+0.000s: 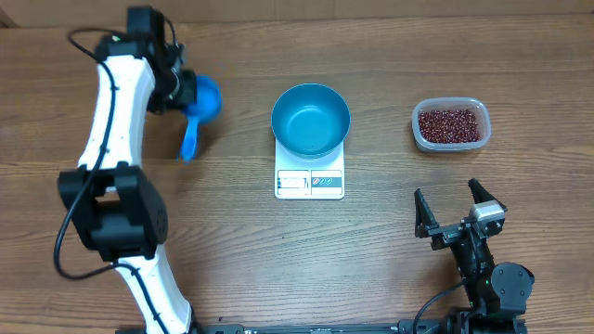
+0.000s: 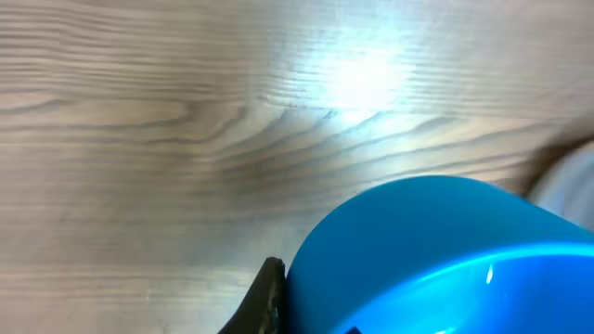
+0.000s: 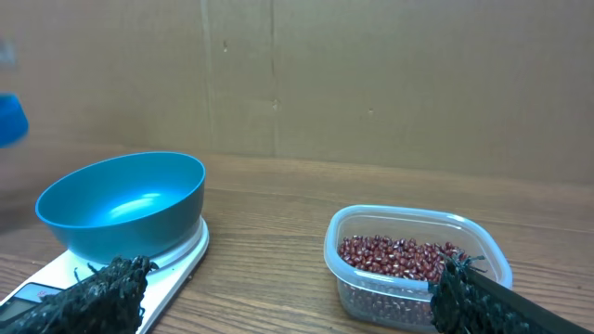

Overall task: Scoop item into bowl and weigh 150g on scale
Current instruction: 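Lift the blue scoop with the left gripper and carry it over the bowl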

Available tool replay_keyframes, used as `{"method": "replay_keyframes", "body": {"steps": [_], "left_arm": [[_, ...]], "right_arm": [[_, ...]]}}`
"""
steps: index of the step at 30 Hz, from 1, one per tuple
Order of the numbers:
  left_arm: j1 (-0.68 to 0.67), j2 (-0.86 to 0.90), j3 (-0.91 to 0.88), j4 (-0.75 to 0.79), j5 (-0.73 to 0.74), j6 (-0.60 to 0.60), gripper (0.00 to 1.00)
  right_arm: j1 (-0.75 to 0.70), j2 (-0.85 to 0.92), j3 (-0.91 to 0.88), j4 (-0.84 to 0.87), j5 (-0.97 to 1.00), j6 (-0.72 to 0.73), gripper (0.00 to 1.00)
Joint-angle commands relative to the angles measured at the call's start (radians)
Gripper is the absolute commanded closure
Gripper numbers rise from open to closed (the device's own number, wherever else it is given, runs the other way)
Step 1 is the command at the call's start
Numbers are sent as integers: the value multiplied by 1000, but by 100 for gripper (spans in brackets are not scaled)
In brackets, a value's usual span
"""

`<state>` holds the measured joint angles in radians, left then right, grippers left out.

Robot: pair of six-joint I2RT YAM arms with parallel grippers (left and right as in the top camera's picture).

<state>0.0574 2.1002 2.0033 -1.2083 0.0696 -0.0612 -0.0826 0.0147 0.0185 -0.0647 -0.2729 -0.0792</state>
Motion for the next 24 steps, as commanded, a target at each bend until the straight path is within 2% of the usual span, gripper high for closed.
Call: {"method": "replay_keyframes", "body": {"steps": [1, 4, 10, 13, 18, 24], "left_arm": [[-24, -85, 119, -87, 2, -270, 96], [-37, -112, 137, -180, 0, -470, 96], [-72, -111, 134, -262, -9, -643, 96], [-117, -112, 134, -303, -61, -727, 96], [-254, -112, 134, -418, -230, -938, 96], [-436, -112, 134, -430, -265, -1051, 96]], "right_arm": [[5, -12, -10, 3, 10, -1, 0], [5, -12, -10, 3, 10, -1, 0], [5, -12, -10, 3, 10, -1, 0], [5, -12, -10, 3, 10, -1, 0], [5, -12, -10, 3, 10, -1, 0], [5, -12, -10, 3, 10, -1, 0]]}}
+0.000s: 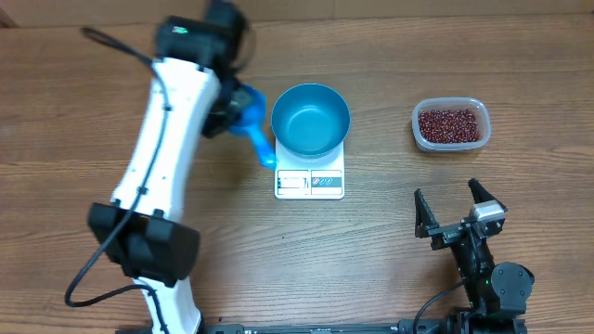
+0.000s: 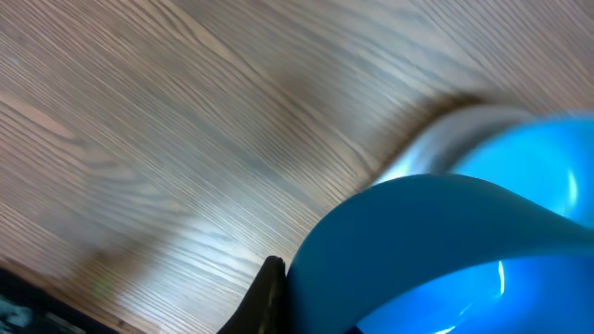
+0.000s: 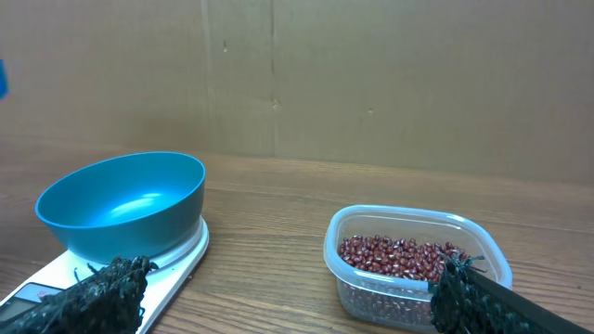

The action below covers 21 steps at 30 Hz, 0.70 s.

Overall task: Scoop item into bowl and weigh 150g on scale
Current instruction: 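Lift the blue scoop with the left gripper and carry it over the bowl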

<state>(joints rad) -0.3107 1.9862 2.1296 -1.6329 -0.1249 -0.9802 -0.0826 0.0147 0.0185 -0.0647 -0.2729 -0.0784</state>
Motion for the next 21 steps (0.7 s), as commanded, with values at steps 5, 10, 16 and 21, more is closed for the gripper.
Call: {"method": "replay_keyframes", "body": {"steps": [5, 10, 16, 21], "left_arm": [[-175, 2, 8, -5, -95, -256, 96], [-249, 2, 8, -3, -68, -285, 96], [-286, 2, 8, 39, -68, -284, 96], [-290, 2, 8, 77, -35, -284, 96]], "right_arm": [[5, -12, -10, 3, 9, -2, 0], [5, -12, -10, 6, 10, -2, 0], [5, -12, -10, 6, -10, -1, 0], [4, -12, -10, 99, -14, 90, 0]]}}
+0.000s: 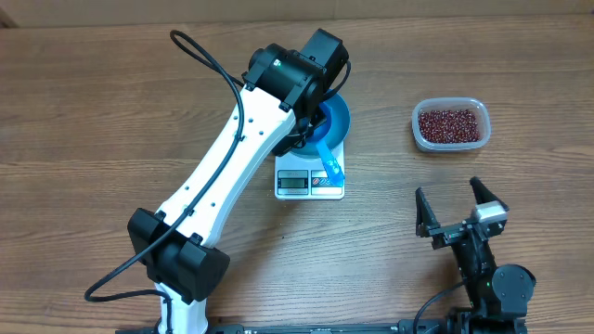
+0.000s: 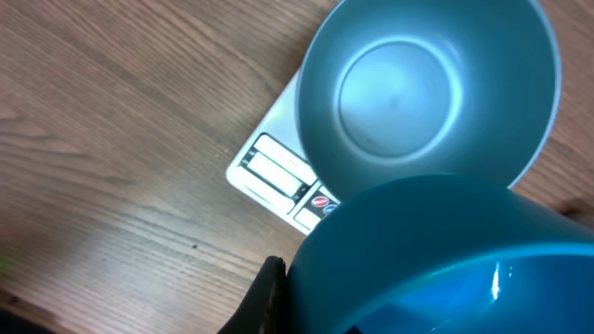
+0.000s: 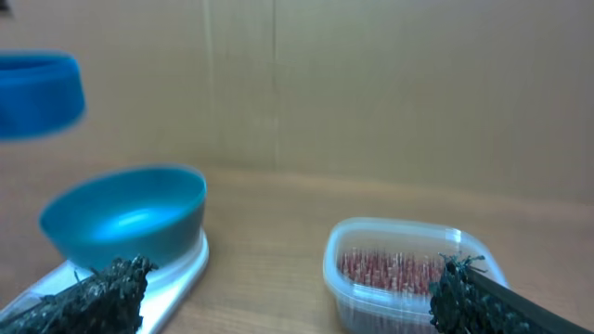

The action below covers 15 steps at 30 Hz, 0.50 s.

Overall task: Scoop item into bowl and weigh 150g on scale
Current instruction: 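Lift the blue scoop with the left gripper and carry it over the bowl, then move the right gripper to the scoop handle held by the left gripper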

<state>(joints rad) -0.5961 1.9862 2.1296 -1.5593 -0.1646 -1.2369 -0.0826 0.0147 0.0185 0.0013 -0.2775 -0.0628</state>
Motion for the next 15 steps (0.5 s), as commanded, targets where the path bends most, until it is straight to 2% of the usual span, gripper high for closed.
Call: {"method": "replay_keyframes", "body": {"steps": [1, 4, 5, 10, 15], "left_arm": [[-5, 2, 8, 0, -1, -27, 96], [-5, 2, 8, 10, -3, -29, 96], [-5, 2, 8, 17, -3, -29, 96], [-5, 2, 8, 22, 3, -185, 96], [-5, 2, 8, 22, 8, -341, 96]], "right_arm": [[4, -12, -10, 54, -9, 139, 0], [4, -12, -3, 69, -9, 349, 0], [3, -12, 10, 46, -9, 371, 0], [2, 9, 169, -201, 8, 377, 0], [2, 173, 430, -452, 67, 378, 0]]}}
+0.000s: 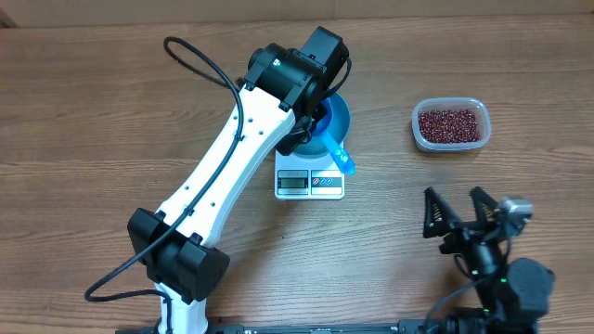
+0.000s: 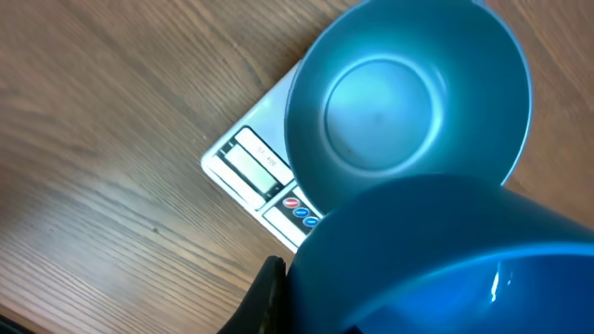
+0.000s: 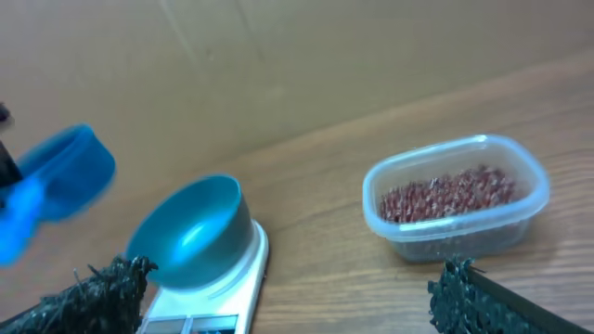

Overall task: Scoop item into bowl and weigh 150g on scale
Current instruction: 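Move the right gripper to the scoop handle held by the left gripper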

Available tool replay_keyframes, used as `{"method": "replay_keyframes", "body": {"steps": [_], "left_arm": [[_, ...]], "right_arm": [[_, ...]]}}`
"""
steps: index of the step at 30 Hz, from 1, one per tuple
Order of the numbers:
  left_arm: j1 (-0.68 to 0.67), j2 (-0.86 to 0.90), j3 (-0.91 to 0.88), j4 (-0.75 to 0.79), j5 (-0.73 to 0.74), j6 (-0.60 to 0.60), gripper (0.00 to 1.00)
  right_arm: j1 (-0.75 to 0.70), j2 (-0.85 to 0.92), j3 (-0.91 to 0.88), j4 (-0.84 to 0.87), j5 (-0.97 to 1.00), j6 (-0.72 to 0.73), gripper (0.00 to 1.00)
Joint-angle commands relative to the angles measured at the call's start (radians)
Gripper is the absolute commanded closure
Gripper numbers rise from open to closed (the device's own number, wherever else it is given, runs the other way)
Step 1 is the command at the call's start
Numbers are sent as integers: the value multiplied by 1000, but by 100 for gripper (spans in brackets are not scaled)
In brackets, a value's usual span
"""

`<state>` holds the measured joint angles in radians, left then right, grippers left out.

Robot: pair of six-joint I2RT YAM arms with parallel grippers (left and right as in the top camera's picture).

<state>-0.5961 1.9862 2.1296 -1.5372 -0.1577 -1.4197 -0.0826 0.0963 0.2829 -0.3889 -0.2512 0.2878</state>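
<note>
A blue bowl (image 1: 336, 119) sits on the white scale (image 1: 309, 183) at mid-table, partly under my left arm. My left gripper (image 1: 318, 130) is shut on the blue scoop (image 1: 341, 155), which hangs over the bowl's near-right rim. In the left wrist view the scoop's cup (image 2: 445, 260) fills the lower right against one finger (image 2: 269, 295), with the bowl (image 2: 399, 93) below. The clear container of red beans (image 1: 450, 124) stands at the right. My right gripper (image 1: 458, 213) is open near the front edge, short of the container (image 3: 455, 195).
The scale's display and buttons (image 2: 264, 176) face the front edge. A brown cardboard wall (image 3: 278, 65) closes off the back of the table. Bare wood lies between the scale and the bean container.
My right gripper has shifted to the right and nearer the front edge, and its view now looks down more on the container. The scoop's handle has swung slightly to the right.
My left gripper held the scoop at the far left of the table. Then it was just left of the bowl, then over the bowl and scale, where it still is. My right gripper stayed open and still at the front right until its latest shift.
</note>
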Motion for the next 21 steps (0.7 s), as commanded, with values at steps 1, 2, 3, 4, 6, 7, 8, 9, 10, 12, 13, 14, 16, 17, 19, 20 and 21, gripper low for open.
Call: {"method": "replay_keyframes", "body": {"steps": [1, 2, 3, 4, 6, 7, 8, 9, 10, 12, 13, 14, 16, 17, 19, 20, 21], "left_arm": [[-5, 2, 8, 0, 8, -178, 96], [-5, 2, 8, 1, 18, -194, 96], [-5, 2, 8, 1, 21, -211, 96], [-5, 2, 8, 1, 21, -222, 96], [-5, 2, 8, 1, 22, -235, 96], [-5, 2, 8, 1, 25, -235, 96], [-5, 2, 8, 0, 32, -239, 96], [-5, 2, 8, 0, 41, -243, 96], [-5, 2, 8, 1, 54, -248, 96], [-5, 2, 8, 1, 82, -274, 96], [-5, 2, 8, 2, 90, -289, 96], [-5, 2, 8, 2, 100, -307, 96], [-5, 2, 8, 1, 100, -342, 96], [-5, 2, 8, 1, 100, -360, 96], [-5, 2, 8, 1, 100, -401, 96], [-5, 2, 8, 1, 100, -418, 96], [-5, 2, 8, 1, 100, -439, 95]], "right_arm": [[3, 143, 224, -109, 37, 27, 0], [3, 201, 286, -162, 27, 27, 0], [3, 260, 345, -214, 18, 27, 0], [3, 321, 404, -266, 3, 27, 0], [3, 453, 521, -367, -45, 27, 0], [3, 515, 568, -400, -80, 27, 0], [3, 570, 605, -415, -127, 27, 0], [3, 623, 635, -417, -182, 27, 0], [3, 673, 657, -407, -237, 27, 0], [3, 762, 676, -349, -352, 27, 0], [3, 801, 676, -306, -420, 27, 0], [3, 845, 676, -255, -497, 28, 0], [3, 916, 676, -165, -648, 77, 0], [3, 953, 676, -113, -721, 125, 0], [3, 1022, 676, 0, -838, 212, 0], [3, 1054, 676, 57, -882, 249, 0], [3, 1084, 676, 107, -908, 288, 0]]}}
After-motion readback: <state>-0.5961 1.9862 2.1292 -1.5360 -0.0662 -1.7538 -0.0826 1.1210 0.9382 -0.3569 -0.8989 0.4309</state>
